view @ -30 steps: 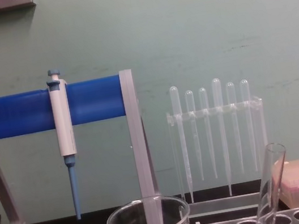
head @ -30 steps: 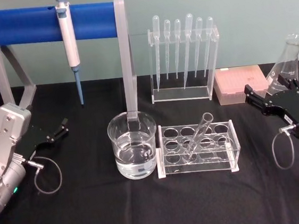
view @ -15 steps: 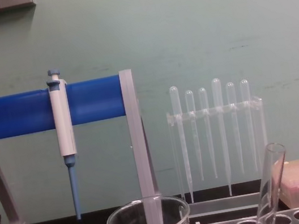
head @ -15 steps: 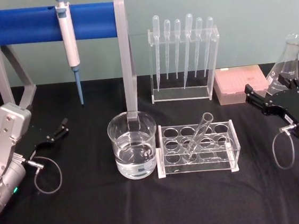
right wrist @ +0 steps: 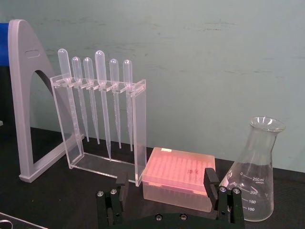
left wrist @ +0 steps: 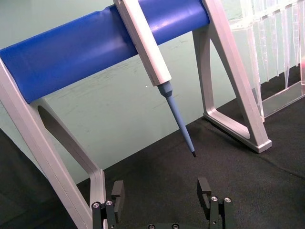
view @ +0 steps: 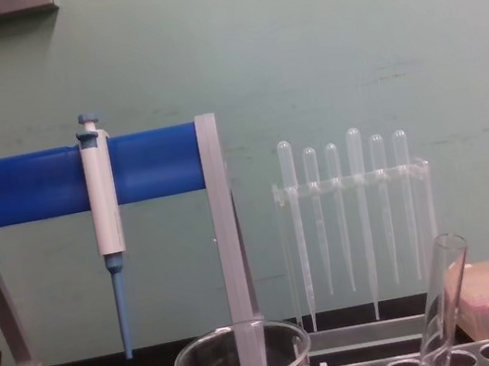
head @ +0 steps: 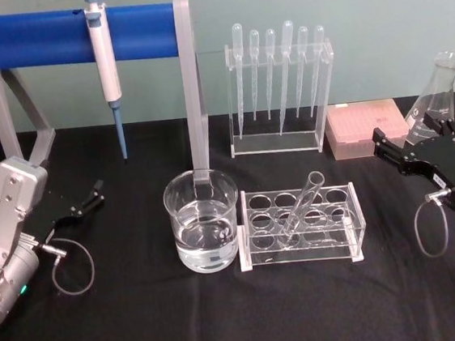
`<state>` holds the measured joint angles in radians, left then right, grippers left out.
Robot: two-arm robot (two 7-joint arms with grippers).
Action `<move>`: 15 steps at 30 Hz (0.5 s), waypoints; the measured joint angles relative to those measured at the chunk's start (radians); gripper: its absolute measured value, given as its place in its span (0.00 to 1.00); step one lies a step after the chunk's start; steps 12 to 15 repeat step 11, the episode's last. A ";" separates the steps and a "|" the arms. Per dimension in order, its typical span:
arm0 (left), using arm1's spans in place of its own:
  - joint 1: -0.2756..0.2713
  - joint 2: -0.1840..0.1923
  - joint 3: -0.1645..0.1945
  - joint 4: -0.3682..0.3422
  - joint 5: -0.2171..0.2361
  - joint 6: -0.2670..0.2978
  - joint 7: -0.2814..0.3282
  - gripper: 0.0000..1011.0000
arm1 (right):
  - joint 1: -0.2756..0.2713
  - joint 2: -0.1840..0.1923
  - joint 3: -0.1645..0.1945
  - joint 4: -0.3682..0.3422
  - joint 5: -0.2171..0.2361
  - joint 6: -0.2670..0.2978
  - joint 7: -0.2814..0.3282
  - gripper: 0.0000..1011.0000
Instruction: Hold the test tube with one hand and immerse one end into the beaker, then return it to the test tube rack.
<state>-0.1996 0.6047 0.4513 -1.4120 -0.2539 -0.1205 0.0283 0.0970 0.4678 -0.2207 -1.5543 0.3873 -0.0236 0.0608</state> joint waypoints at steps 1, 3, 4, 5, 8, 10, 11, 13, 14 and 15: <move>0.000 0.000 0.000 0.000 0.000 0.000 0.000 0.99 | 0.000 0.000 0.000 0.000 0.000 0.000 0.000 0.99; 0.000 0.000 0.000 0.000 0.000 0.000 0.000 0.99 | 0.000 0.000 0.000 0.000 0.000 0.000 0.000 0.99; 0.000 0.000 0.000 0.000 0.000 0.000 0.000 0.99 | 0.000 0.000 0.000 0.000 0.000 0.000 0.000 0.99; 0.000 0.000 0.000 0.000 0.000 0.000 0.000 0.99 | 0.000 0.000 0.000 0.000 0.000 0.000 0.000 0.99; 0.000 0.000 0.000 0.000 0.000 0.000 0.000 0.99 | 0.000 0.000 0.000 0.000 0.000 0.000 0.000 0.99; 0.000 0.000 0.000 0.000 0.000 0.000 0.000 0.99 | 0.000 0.000 0.000 0.000 0.000 0.000 -0.001 0.99; 0.000 0.000 0.000 0.000 0.000 0.000 0.000 0.99 | 0.000 0.000 0.000 0.000 0.000 0.000 -0.001 0.99; 0.000 0.000 0.000 0.000 0.000 0.000 0.000 0.99 | 0.000 0.000 0.000 0.000 0.000 0.000 -0.001 0.99; 0.000 0.000 0.000 0.000 0.000 0.000 0.000 0.99 | 0.000 0.000 0.000 0.000 0.000 0.000 -0.001 0.99; 0.000 0.000 0.000 0.000 0.000 0.000 0.000 0.99 | 0.000 0.000 0.000 0.000 0.000 0.000 -0.001 0.99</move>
